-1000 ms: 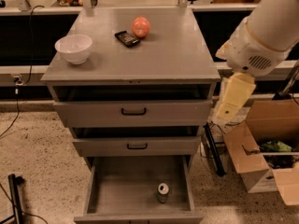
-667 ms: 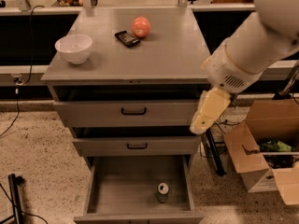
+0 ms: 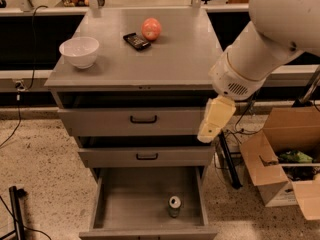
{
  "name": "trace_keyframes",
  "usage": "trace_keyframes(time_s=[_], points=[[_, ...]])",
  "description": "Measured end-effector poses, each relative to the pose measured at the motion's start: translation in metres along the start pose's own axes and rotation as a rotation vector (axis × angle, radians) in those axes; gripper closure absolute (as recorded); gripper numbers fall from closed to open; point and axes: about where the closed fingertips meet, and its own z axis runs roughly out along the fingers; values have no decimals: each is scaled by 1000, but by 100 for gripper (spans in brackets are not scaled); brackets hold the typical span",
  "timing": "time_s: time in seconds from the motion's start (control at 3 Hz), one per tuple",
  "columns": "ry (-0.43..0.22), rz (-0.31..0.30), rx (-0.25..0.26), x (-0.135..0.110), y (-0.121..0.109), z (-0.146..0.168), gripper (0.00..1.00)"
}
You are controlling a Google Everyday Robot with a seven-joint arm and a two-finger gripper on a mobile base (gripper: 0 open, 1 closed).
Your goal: Pick green can from bottom drawer and place on counter
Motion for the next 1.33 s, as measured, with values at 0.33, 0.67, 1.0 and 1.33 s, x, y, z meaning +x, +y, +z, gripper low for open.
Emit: trace_keyframes(time_s=[0.33,0.67,1.0,1.33], points=[[68,30,-53,41,1,48,0],[37,22,-77,71,31,86,0],[44,64,-48,113,47,99,0],[44,65,-47,112,47,99,0]])
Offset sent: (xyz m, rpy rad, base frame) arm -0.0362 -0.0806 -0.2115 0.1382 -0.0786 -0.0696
